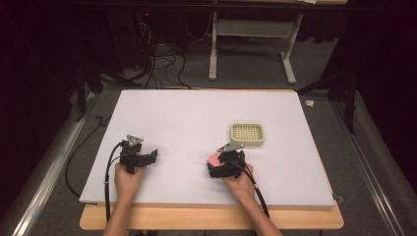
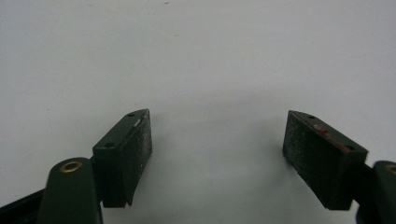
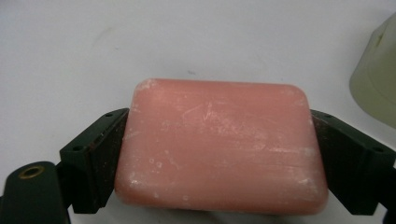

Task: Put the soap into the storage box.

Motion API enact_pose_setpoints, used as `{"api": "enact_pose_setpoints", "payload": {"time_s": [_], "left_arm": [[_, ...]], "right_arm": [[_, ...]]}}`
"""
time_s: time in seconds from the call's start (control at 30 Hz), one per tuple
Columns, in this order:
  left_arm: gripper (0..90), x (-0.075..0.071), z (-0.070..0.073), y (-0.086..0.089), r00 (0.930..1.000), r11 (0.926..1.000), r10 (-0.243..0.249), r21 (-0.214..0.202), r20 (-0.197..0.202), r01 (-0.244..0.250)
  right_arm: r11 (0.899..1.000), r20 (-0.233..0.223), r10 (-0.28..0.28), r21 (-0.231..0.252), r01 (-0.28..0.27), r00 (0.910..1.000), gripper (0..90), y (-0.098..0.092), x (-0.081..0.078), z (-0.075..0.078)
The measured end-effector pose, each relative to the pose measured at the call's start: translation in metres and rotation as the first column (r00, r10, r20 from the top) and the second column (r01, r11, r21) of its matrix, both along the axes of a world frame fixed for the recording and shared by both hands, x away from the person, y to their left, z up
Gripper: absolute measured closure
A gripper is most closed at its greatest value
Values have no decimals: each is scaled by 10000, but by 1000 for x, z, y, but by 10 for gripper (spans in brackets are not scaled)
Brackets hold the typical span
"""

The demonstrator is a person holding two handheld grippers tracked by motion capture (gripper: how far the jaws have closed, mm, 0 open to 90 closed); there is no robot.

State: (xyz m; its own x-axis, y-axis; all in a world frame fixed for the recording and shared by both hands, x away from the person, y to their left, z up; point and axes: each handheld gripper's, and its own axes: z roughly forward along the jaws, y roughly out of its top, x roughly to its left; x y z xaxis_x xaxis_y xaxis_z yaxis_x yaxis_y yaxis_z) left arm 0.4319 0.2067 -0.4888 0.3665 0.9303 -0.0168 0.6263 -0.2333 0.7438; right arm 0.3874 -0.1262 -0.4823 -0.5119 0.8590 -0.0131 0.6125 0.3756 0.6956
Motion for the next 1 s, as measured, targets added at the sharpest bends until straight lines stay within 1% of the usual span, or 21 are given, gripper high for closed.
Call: {"api": "enact_pose_setpoints", "payload": {"time_s": [0.03, 0.07, 0.17, 0.23, 0.53, 0.7, 0.83, 0.9, 1.0], "left_arm": [[245, 0, 0, 0, 10000, 10000, 0, 0, 0, 0], [245, 0, 0, 0, 10000, 10000, 0, 1, 0, 0], [245, 0, 0, 0, 10000, 10000, -1, 14, -9, 1], [245, 0, 0, 0, 10000, 10000, -2, 13, -9, 2], [245, 0, 0, 0, 10000, 10000, -1, 5, -2, 1], [245, 0, 0, 0, 10000, 10000, -1, 2, 0, 1], [245, 0, 0, 0, 10000, 10000, 2, 22, -3, -2], [245, 0, 0, 0, 10000, 10000, 4, 35, -1, -4], [245, -1, 0, -1, 10000, 10000, -10, 86, 2, 10]], "right_arm": [[10000, -32, -23, -71, 23, 10000, 117, 1, 0, -2], [10000, 22, -7, 0, 7, 10000, 120, 1, 0, -3], [10000, 51, -20, -30, 20, 10000, 124, 1, -1, -3], [9999, 42, 110, -29, -109, 9999, 129, 0, -1, -3], [9998, 31, 213, 37, -213, 9998, 133, -1, 0, -3], [9995, 11, 310, -4, -310, 9995, 135, -2, 0, -2], [9996, -123, 278, 49, -277, 9995, 136, -2, -1, -1], [9993, -213, 339, 162, -336, 9992, 136, -3, -2, 1], [9988, -248, 477, 82, -475, 9986, 136, -3, -4, 5]]}}
